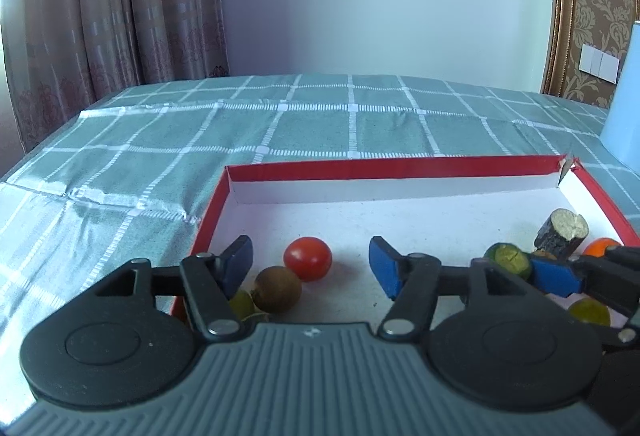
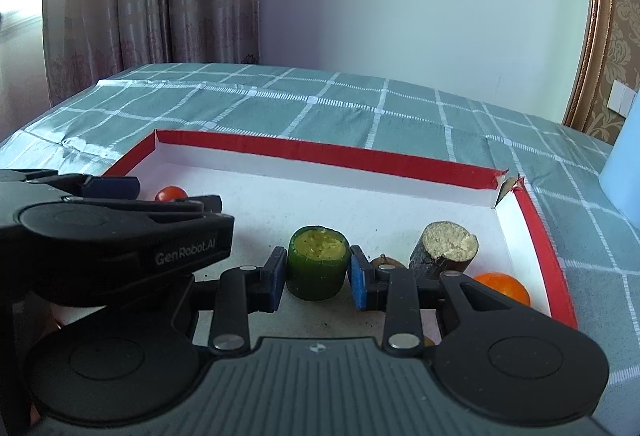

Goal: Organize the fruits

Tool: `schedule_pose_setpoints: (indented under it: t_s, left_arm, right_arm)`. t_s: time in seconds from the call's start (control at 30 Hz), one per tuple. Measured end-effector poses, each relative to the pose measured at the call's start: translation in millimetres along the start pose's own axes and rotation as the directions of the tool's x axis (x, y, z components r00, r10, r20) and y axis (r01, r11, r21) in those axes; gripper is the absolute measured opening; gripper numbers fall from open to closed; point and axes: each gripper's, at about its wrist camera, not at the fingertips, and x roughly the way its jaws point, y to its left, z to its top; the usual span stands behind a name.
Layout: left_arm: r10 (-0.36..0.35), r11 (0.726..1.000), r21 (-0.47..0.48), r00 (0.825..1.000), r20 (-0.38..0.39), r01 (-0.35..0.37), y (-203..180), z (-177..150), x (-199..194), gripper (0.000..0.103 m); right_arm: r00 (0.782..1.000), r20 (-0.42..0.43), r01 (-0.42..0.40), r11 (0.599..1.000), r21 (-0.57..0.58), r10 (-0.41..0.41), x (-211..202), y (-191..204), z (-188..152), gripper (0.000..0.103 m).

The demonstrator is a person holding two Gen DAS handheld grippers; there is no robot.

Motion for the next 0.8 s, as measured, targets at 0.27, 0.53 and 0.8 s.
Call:
schedule_pose_setpoints:
  t_s: [0.27,0.53,0.8]
  left_arm:
    - [-0.021,1.000,-0.012,1.000,0.005,0.021,3,-1,-5,0.070]
    - [-0.045,0.998,-0.032,0.999,0.027,0.046,8,-5,-17,0.075]
    - [-0.042,0.998,-0.039,0.998,0.050,0.044,11,-8,-29,0.078]
  right_arm:
    - [1.000,-0.003,-0.007,1.000,0.024,0.007,-1,-5,-2,0.032]
    - [0.999,0.036,0.007,1.000,0.023,-0.007,-10,-6,-3,0.049]
    - [0.999,0.049,-0.009,0.999,0.038,0.007,-18,-8,-5,0.060]
